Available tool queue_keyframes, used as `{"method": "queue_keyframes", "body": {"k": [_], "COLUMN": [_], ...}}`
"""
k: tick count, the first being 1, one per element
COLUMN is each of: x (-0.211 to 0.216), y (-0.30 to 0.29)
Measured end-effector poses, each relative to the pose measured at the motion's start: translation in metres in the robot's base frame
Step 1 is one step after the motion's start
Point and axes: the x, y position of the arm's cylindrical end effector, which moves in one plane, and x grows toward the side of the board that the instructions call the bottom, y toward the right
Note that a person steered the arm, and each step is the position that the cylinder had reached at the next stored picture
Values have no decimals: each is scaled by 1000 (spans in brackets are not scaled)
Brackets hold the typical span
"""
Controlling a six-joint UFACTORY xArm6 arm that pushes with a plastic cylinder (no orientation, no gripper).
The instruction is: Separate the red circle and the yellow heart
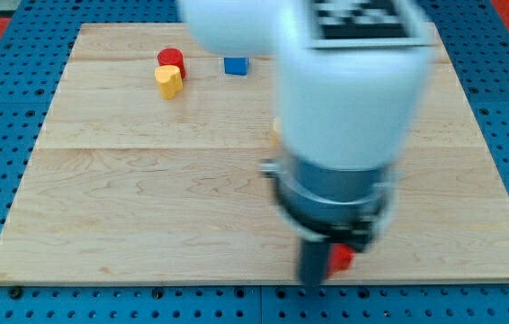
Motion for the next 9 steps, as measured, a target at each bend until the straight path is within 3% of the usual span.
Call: {"method": "queue_keyframes", "body": {"k": [1, 2, 3, 5, 6, 7, 8, 9], "x": [-31, -21, -29, -202, -293, -360, -335, -323], "y": [70, 81, -36, -203, -252, -223, -149, -178]}}
